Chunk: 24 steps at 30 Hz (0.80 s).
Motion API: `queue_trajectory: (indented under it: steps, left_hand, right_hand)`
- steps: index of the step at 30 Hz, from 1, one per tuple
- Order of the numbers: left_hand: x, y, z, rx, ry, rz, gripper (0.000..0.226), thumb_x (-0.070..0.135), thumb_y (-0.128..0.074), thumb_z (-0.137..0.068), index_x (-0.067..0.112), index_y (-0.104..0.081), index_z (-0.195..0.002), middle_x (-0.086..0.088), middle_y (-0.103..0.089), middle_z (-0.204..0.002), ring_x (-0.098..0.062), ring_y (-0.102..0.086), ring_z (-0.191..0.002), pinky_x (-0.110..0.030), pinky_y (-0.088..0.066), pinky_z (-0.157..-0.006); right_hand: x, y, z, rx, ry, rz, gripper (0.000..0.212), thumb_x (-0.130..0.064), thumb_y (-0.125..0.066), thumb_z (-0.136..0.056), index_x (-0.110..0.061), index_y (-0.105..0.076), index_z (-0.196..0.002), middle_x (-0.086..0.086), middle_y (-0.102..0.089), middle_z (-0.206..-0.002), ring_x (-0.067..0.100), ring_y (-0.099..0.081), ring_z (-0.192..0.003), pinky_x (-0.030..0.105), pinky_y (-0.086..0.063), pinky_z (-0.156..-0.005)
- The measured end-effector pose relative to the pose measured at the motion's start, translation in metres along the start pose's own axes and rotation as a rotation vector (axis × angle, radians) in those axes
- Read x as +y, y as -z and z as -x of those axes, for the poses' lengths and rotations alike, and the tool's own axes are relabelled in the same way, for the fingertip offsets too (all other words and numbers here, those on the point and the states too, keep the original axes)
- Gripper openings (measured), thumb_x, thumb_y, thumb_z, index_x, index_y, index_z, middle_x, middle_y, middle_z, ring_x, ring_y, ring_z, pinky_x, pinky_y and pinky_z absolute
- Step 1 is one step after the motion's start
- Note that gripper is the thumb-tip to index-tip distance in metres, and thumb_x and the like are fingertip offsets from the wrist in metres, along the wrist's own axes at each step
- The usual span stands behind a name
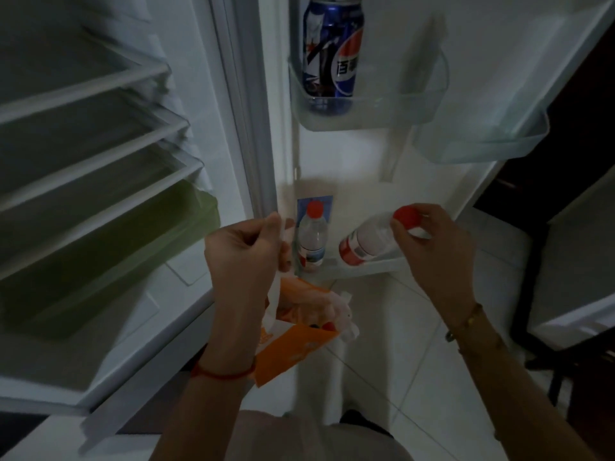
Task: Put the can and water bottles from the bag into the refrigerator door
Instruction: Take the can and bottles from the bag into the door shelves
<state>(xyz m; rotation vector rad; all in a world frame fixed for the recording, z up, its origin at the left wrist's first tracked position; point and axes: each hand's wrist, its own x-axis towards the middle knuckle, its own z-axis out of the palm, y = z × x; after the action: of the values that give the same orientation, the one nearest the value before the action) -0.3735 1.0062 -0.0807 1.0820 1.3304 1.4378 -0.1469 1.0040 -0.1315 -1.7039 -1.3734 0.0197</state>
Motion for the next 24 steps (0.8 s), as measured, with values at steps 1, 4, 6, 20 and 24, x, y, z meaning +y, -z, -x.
queue_trajectory:
  steps: [1,4,6,20,24]
  left_hand:
    - [0.0,-0.002,0.0,0.018,0.021,0.011,0.029,0.011,-0.063,-0.093,0.012,-0.072,-0.066,0.002,-0.059,-0.043,-0.01,-0.05,-0.038,-0.022,-0.046,-0.043]
    - [-0.001,-0.008,0.002,0.081,0.082,0.013,0.027,0.01,-0.063,-0.093,0.011,-0.073,-0.068,0.002,-0.06,-0.044,-0.008,-0.049,-0.039,-0.022,-0.045,-0.043]
    - [-0.002,-0.011,0.002,0.116,0.115,0.002,0.026,0.011,-0.063,-0.093,0.012,-0.074,-0.07,0.0,-0.064,-0.049,-0.008,-0.05,-0.041,-0.024,-0.046,-0.044]
    - [-0.001,-0.045,0.025,0.253,0.122,-0.063,0.024,0.016,-0.062,-0.094,0.004,-0.079,-0.081,-0.006,-0.058,-0.05,-0.011,-0.048,-0.041,-0.021,-0.042,-0.044]
    - [-0.003,-0.052,0.031,0.265,0.106,-0.091,0.025,0.018,-0.062,-0.094,0.008,-0.079,-0.08,-0.007,-0.059,-0.052,-0.012,-0.048,-0.043,-0.025,-0.045,-0.048]
  right_hand:
    - [0.006,-0.006,-0.007,-0.021,0.025,-0.017,0.03,-0.028,-0.071,-0.085,-0.007,-0.066,-0.106,0.001,-0.072,-0.091,0.006,-0.062,-0.076,-0.009,-0.037,-0.068]
    - [0.024,-0.029,-0.026,-0.09,0.107,0.013,0.031,-0.035,-0.068,-0.086,-0.01,-0.066,-0.106,0.003,-0.074,-0.092,0.014,-0.069,-0.074,0.001,-0.046,-0.071]
    - [0.035,-0.047,-0.036,-0.114,0.121,0.014,0.03,-0.034,-0.068,-0.086,-0.011,-0.065,-0.105,0.005,-0.074,-0.091,0.021,-0.072,-0.075,0.027,-0.058,-0.071]
    - [0.059,-0.103,-0.062,-0.357,0.222,0.026,0.028,-0.033,-0.066,-0.087,-0.013,-0.066,-0.106,0.014,-0.073,-0.085,0.034,-0.068,-0.076,0.032,-0.05,-0.065]
    - [0.063,-0.106,-0.065,-0.358,0.245,0.043,0.031,-0.039,-0.068,-0.085,-0.015,-0.067,-0.104,0.011,-0.074,-0.085,0.032,-0.068,-0.079,0.031,-0.048,-0.064]
